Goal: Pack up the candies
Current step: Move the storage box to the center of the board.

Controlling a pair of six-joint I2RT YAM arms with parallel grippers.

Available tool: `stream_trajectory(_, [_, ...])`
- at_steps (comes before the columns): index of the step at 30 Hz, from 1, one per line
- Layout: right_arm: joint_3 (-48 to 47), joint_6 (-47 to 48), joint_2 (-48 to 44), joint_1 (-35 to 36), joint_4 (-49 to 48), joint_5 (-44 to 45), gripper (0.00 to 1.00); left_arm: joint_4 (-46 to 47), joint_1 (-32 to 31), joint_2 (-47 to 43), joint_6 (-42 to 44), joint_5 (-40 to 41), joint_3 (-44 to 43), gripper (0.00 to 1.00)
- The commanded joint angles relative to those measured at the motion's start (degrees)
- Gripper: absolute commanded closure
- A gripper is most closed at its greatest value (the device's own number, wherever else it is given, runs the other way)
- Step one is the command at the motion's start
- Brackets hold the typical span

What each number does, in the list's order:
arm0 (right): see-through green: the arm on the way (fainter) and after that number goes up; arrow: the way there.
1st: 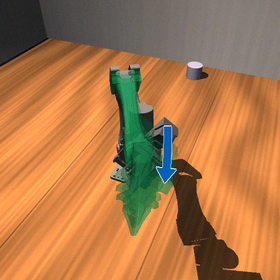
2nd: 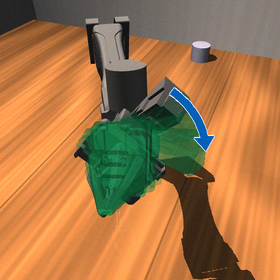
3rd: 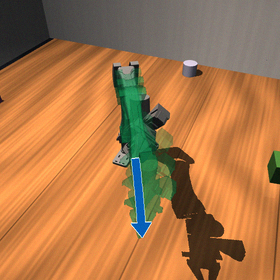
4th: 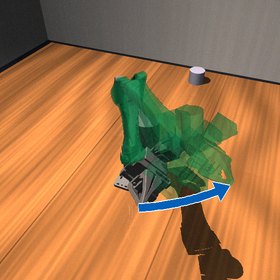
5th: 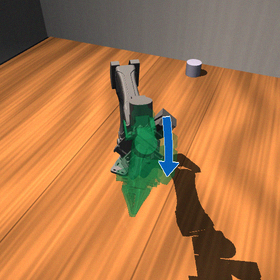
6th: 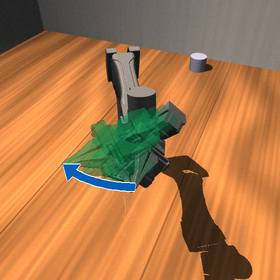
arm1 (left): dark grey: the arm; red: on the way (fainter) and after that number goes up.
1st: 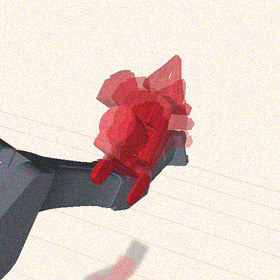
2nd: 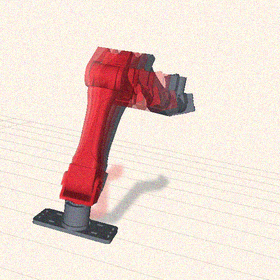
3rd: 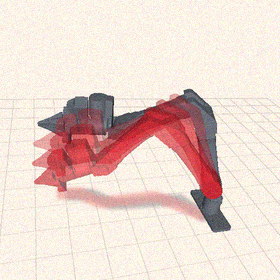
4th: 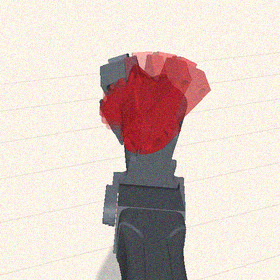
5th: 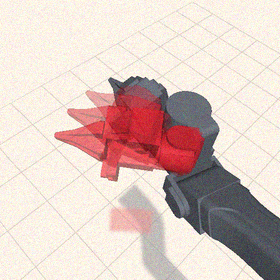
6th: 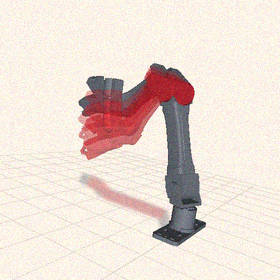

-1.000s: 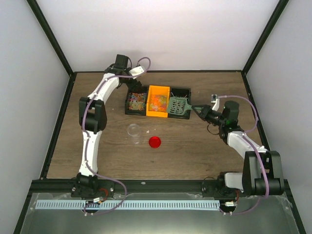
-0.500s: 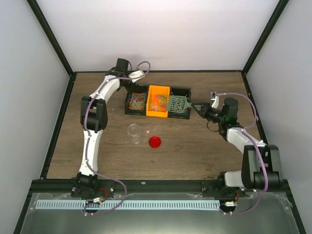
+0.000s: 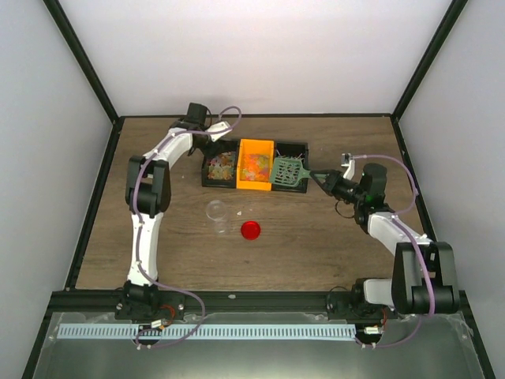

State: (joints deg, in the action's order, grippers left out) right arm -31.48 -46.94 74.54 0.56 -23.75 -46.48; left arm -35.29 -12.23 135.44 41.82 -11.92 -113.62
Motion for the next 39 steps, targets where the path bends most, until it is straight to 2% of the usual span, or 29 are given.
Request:
stream_trajectory(1, [1.12, -0.43, -2.53, -0.55, -1.58, -1.07, 0.99, -1.99, 0.45, -2.32, -2.2, 1.63, 3.27, 0.39])
stream_trajectory(8, [2.19, -0.96, -4.25, -0.54, -1.56, -1.65, 0.99, -2.2, 0.45, -5.87, -5.93, 2.21, 6.43, 0.44])
stream_trajectory(16, [2.33, -0.88, -4.85, -0.56, -0.96, -2.36, 0.99, -3.02, 1.05, -9.45, -14.95, 9.71, 10.42, 0.5])
stream_trajectory(22, [0.39, -1.83, -5.31, -0.56, 5.93, 5.69, 0.99, -0.65, 1.16, -13.76, -21.26, 11.36, 17.77, 0.54])
stream_trajectory(30, [0.96, -6.42, -3.94, -0.38, 3.0, 7.9, 0.99, -0.07, 1.27, -16.87, -28.96, 16.4, 22.62, 0.55])
stream_trajectory(39, [2.04, -6.15, -5.15, -0.29, 2.96, 7.52, 0.99, 0.37, 1.29, -20.54, -37.92, 17.11, 28.88, 0.55])
